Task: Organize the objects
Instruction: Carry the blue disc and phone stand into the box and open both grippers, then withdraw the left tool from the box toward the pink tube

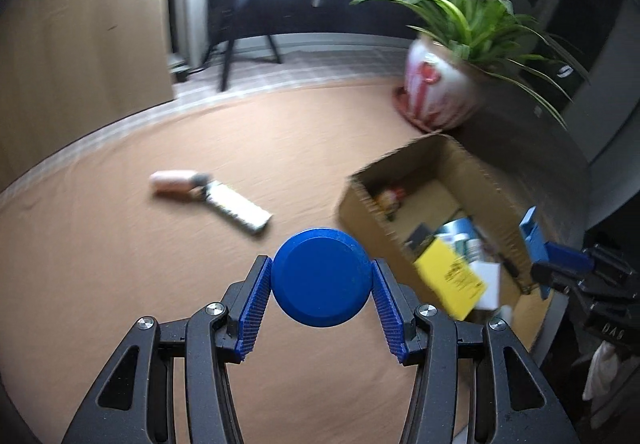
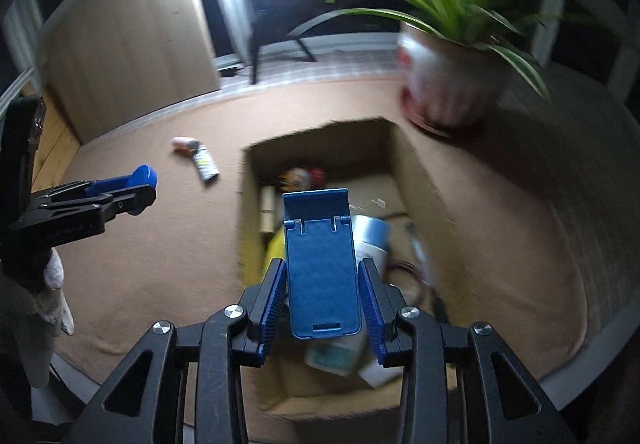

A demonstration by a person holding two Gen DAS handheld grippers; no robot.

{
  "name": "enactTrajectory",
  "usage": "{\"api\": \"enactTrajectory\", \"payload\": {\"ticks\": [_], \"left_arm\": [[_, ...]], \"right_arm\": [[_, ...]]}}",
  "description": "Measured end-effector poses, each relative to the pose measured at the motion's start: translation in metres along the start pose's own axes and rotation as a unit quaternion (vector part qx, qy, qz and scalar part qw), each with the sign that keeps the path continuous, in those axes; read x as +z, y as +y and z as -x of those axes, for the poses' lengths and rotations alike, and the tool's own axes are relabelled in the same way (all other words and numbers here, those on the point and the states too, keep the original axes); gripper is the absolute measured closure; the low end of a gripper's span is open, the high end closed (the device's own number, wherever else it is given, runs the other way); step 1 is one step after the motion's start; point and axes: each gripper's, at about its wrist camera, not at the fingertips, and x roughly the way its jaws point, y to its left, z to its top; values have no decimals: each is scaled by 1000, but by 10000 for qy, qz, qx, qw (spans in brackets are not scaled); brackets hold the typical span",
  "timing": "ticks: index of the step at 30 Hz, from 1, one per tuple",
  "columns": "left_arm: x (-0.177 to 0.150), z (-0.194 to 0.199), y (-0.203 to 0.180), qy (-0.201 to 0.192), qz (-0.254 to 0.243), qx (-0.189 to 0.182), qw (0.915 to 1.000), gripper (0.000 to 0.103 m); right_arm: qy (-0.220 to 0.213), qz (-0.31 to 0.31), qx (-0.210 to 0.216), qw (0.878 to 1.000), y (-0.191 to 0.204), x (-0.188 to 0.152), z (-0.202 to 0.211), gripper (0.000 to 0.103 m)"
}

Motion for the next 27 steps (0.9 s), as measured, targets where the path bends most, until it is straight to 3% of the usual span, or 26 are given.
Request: {"api": "enactTrajectory", "payload": {"ticks": [9, 18, 20, 21, 24, 27], "left_arm": [[29, -35, -59, 70, -426, -78, 9990, 49], [37, -49, -81, 129, -576, -164, 9981, 49], [37, -48, -80, 142, -556, -159, 9982, 41], [38, -47, -78, 136, -525, -175, 9984, 36], [38, -43, -69, 82, -466, -117, 9988, 36], [38, -38, -56, 54, -392, -36, 9992, 36]], "right_arm": [[-13, -294, -66, 9995, -31, -13, 6, 70], [-20, -354, -33, 9994, -34, -14, 4, 69], [-19, -316, -4, 9995, -32, -13, 3, 69], [-8, -314, 8, 9995, -31, -12, 3, 65], [-62, -363, 70, 9993, -29, -12, 4, 48], [-66, -367, 119, 9992, -24, -9, 3, 48]]}}
